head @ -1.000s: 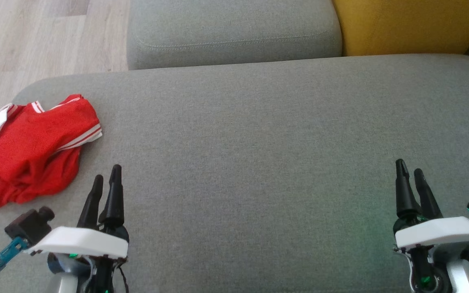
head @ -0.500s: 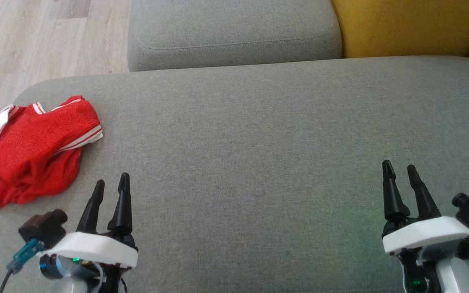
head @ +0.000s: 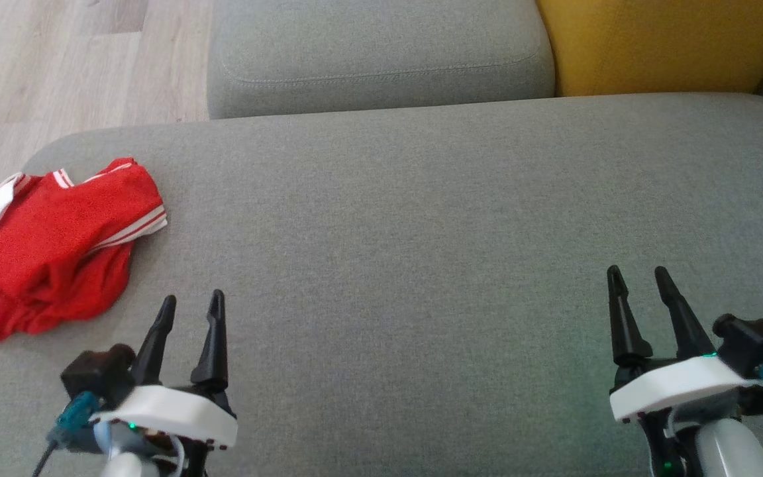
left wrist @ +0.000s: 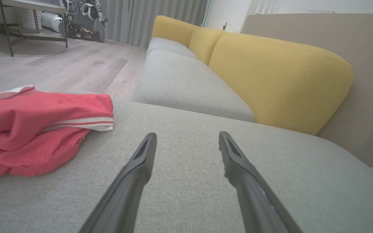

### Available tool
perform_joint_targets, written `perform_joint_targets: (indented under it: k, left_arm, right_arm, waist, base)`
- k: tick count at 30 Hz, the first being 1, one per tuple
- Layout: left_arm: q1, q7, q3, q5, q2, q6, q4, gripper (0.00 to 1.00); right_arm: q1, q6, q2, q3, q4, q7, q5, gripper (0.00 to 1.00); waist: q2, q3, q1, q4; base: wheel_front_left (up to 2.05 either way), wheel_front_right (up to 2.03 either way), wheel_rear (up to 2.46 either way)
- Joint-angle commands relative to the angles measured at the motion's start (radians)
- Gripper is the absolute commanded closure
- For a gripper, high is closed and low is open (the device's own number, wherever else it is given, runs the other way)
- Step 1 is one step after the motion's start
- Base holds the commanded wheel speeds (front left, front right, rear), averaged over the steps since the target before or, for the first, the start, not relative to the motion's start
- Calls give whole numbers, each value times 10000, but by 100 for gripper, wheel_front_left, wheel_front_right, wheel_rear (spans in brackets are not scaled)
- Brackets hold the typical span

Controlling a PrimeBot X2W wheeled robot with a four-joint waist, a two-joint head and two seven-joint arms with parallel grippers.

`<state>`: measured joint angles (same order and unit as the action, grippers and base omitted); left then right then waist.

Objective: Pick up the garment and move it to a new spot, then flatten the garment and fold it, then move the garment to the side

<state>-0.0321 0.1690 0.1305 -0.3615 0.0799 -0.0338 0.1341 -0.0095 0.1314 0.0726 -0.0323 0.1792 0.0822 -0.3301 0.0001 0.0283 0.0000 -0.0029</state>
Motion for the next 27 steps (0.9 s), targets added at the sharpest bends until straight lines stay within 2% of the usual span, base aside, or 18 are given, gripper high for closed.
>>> perform_joint_targets:
  k: [1,12,27]
  left_arm:
    - [371,155,-128,386,163,98,-337,0]
    - [351,477,68,1621,260,344,-277,0]
    - [310,917,21,2756,193,577,153,0]
  right_arm:
    - [-288,-6,61,-260,-323,155,402,0]
    - [-279,-7,-3,-411,-222,378,1703,0]
    - [-274,-7,-73,-580,-209,662,3157,0]
  waist:
    - [-1,1,0,-8]
    - [-1,40,0,-27]
    - [-1,70,0,-31]
  base:
    - [0,0,0]
    - [0,0,0]
    - [0,0,0]
